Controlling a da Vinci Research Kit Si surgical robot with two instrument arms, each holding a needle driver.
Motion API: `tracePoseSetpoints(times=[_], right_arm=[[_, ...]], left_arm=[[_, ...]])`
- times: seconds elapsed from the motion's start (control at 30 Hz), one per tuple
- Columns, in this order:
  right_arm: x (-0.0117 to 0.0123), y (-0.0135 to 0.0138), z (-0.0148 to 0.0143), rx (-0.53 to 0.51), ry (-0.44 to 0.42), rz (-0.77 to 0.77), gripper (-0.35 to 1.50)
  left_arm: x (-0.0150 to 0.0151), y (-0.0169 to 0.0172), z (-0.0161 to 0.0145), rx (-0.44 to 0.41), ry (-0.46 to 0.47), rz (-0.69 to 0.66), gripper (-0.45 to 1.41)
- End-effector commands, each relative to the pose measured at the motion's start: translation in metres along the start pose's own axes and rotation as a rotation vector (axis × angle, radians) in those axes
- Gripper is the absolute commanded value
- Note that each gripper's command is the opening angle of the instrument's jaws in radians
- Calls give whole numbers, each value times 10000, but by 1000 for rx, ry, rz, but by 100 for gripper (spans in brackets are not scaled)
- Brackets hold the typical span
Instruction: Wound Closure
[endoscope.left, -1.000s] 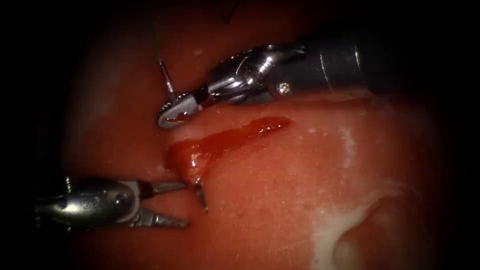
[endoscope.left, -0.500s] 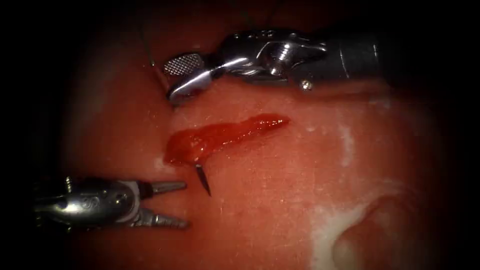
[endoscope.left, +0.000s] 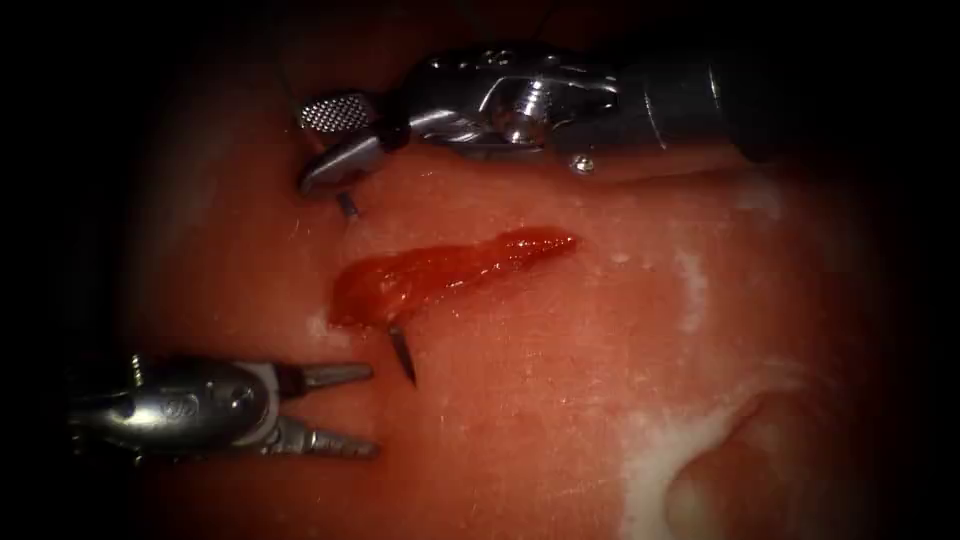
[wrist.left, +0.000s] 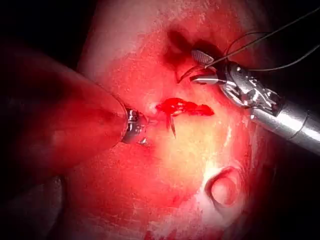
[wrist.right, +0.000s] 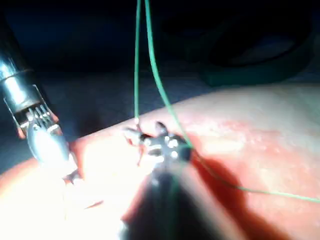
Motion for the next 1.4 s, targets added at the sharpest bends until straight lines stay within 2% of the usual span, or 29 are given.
tracePoseSetpoints(times=[0.03, 0.07, 0.13, 0.23, 0.37, 0.53, 0.7, 0.83, 0.87, 0.9, 0.97, 1.0, 1.07, 1.13, 1.17, 1.27, 1.4], right_arm=[[2, 6, 5, 42, -8, -1, -35], [1, 7, 2, 3, -2, -3, -35], [0, 6, 0, 2, -14, -3, -35], [-11, 0, -1, 1, -39, 95, -35], [-30, -8, -7, 82, -110, 249, -35], [-36, -21, -11, 127, -148, 365, -35], [-41, -35, -13, 159, -176, 419, -35], [-42, -36, -17, 163, -189, 430, -35], [-41, -33, -18, 177, -163, 431, -35], [-40, -30, -19, 181, -138, 431, -13], [-36, -23, -23, 157, -96, 384, 47], [-29, -14, -30, 96, -55, 330, 105], [-21, -5, -41, 48, -31, 285, 113], [-13, 4, -57, -7, -7, 264, 118], [-10, 11, -71, -52, 10, 256, 118], [-10, 17, -81, -105, 28, 260, 118], [-11, 17, -81, -128, 32, 265, 116]], left_arm=[[-4, 4, 7, -3, 0, -1, 59], [-4, 4, 7, -3, 0, -1, 59], [-4, 4, 7, -4, 0, -1, 59], [-4, 4, 7, -4, 0, -1, 59], [-5, 4, 6, -4, 0, 0, 59], [-5, 4, 6, -5, 0, 0, 59], [-5, 3, 6, -5, 0, 0, 59], [-5, 3, 6, -9, 0, 0, 59], [-4, 3, 5, -11, 0, 0, 59], [-3, 4, 5, -12, 0, 6, 59], [1, 4, 3, -16, 1, 63, 59], [7, 5, 0, -19, 2, 123, 60], [15, 7, -2, -22, 18, 170, 60], [30, 11, -6, -12, 72, 242, 60], [46, 16, -6, 8, 119, 306, 61], [58, 24, -3, 41, 136, 402, 61], [52, 19, 3, 82, 125, 416, 61]])
